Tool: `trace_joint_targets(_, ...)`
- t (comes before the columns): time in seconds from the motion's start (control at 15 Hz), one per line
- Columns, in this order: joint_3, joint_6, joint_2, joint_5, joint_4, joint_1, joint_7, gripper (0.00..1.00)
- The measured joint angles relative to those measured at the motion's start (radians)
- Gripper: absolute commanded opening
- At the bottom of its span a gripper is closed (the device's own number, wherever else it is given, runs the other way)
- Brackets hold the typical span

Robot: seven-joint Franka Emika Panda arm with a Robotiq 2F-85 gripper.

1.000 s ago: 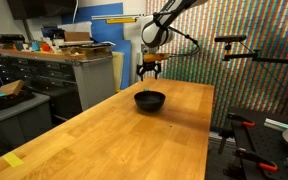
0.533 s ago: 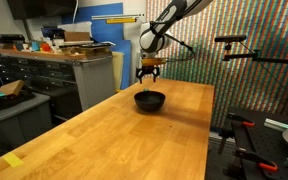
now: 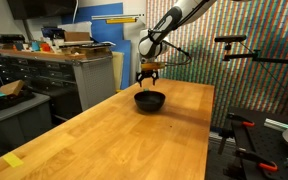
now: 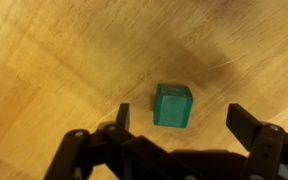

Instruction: Put the block in the bowl

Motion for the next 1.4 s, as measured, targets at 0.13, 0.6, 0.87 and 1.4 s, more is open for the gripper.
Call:
trace_joint_targets(0.13,0.001,-0.005,0.018,0.002,0.02,-0.001,-0.012,1.0)
trace_joint_targets(0.6,0.001,-0.033,0.07,0.009,0.067,-0.007,-0.047,0.68)
trace_joint_targets(0.87,0.002,-0.038,0.091,0.011,0.079,-0.022,-0.063,0.34)
trace_joint_targets(1.4,0.005,-0.056,0.101,0.025,0.116,-0.034,-0.089,0.19)
